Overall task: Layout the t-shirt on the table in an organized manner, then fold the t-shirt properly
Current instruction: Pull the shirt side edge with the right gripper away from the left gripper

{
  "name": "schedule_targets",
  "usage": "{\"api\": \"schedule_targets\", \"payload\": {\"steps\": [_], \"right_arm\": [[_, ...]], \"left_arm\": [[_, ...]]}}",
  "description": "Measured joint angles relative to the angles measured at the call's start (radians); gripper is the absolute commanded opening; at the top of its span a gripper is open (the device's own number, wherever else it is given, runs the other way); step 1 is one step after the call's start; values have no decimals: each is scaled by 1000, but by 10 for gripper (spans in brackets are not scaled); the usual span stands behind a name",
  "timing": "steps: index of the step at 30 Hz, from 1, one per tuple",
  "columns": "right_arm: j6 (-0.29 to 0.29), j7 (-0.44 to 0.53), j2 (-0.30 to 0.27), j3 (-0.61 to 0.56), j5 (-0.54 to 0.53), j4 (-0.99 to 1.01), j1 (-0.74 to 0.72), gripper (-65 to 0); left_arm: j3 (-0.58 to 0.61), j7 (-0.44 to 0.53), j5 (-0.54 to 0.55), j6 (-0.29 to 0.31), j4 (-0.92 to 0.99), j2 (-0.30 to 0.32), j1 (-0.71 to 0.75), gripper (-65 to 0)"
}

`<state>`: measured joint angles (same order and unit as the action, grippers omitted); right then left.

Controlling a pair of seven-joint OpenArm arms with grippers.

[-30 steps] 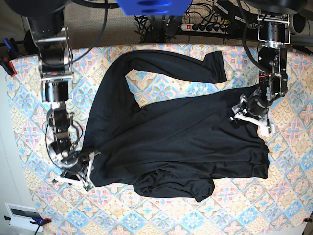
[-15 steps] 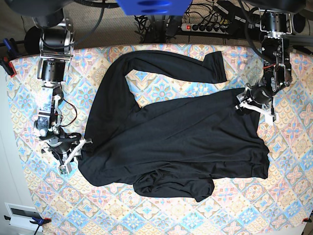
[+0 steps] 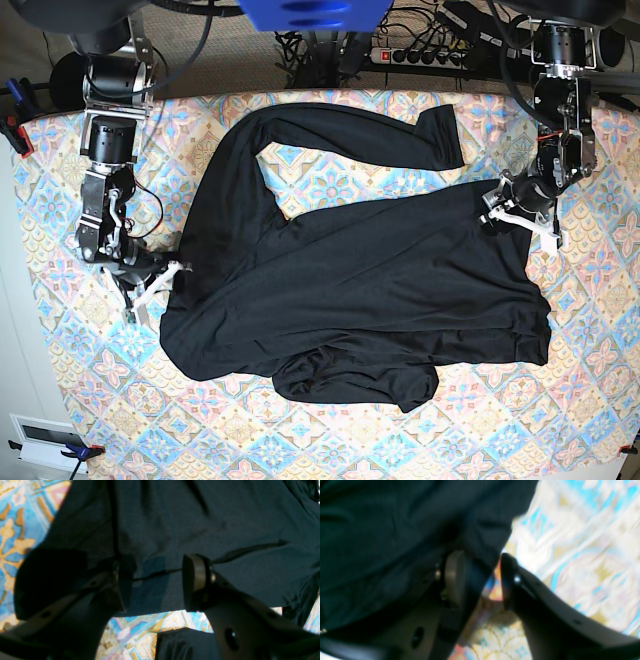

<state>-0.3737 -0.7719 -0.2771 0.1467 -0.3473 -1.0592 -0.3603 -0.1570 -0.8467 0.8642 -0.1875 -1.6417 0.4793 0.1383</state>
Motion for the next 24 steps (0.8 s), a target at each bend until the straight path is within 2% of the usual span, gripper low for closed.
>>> {"api": "schedule_targets", "payload": {"steps": [3, 16, 19, 24], "right_arm": [[0, -6, 0, 0, 5, 2, 5, -348], [3, 27, 16, 0, -8, 69, -11, -392], [3, 32, 26, 0, -9, 69, -9, -430], [3, 47, 27, 0, -19, 64, 10, -552]], "left_arm": [[0, 0, 0, 0, 0, 0, 0, -356], [0, 0, 0, 0, 0, 0, -3, -356], [0, 0, 0, 0, 0, 0, -5, -356], [-1, 1, 0, 0, 0, 0, -5, -357]]}}
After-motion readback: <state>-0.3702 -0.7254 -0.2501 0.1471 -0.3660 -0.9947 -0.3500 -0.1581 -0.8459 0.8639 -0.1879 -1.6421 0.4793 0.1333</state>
